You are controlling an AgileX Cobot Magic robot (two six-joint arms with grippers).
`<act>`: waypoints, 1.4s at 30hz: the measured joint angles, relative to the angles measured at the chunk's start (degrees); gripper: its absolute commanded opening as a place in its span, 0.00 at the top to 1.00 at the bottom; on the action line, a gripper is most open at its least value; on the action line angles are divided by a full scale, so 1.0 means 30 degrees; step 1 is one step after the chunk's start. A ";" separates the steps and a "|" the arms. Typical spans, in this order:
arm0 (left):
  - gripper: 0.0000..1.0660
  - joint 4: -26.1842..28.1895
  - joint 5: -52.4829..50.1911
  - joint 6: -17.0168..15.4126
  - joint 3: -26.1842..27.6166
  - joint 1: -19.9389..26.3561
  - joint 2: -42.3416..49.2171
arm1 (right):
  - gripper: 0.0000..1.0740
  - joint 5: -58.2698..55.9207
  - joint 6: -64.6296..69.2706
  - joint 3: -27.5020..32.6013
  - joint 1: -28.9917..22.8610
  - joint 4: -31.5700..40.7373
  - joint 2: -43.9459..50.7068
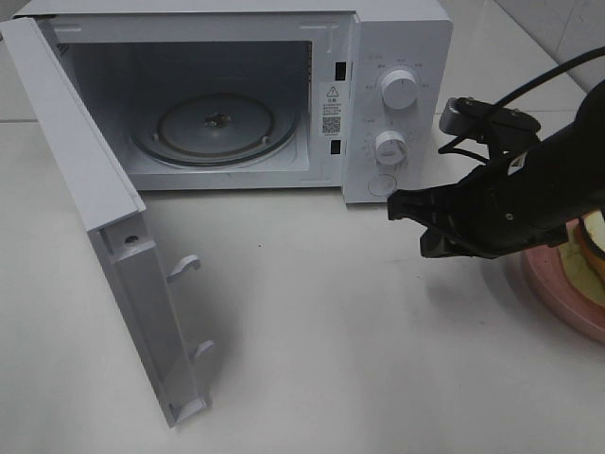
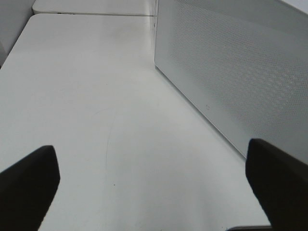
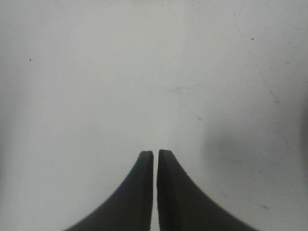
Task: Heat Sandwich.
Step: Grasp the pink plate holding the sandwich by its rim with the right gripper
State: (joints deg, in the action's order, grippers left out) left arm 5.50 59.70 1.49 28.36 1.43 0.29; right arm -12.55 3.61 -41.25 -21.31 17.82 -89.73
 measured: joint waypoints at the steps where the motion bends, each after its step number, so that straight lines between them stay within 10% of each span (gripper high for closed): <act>1: 0.03 0.0000 0.0000 0.0000 0.0000 0.0000 0.0000 | 0.92 -0.0516 -0.0554 0.0000 0.0210 -0.0095 0.0153; 11: 0.03 0.0000 0.0000 0.0000 0.0000 0.0000 0.0000 | 0.77 -0.4889 -0.2445 0.0000 0.2330 -0.2082 0.1833; 22: 0.03 0.0000 0.0000 0.0000 0.0000 0.0000 0.0000 | 0.06 -0.8308 -0.2330 -0.2044 0.4106 -0.5042 0.2215; 42: 0.03 0.0000 0.0000 0.0000 0.0000 0.0000 0.0000 | 0.09 -0.8613 -0.1757 -0.3762 0.4393 -0.6761 -0.1719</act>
State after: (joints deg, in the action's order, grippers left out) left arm 5.50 59.70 1.49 28.36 1.43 0.29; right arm -38.39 -1.66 -52.54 -8.14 -2.46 -94.88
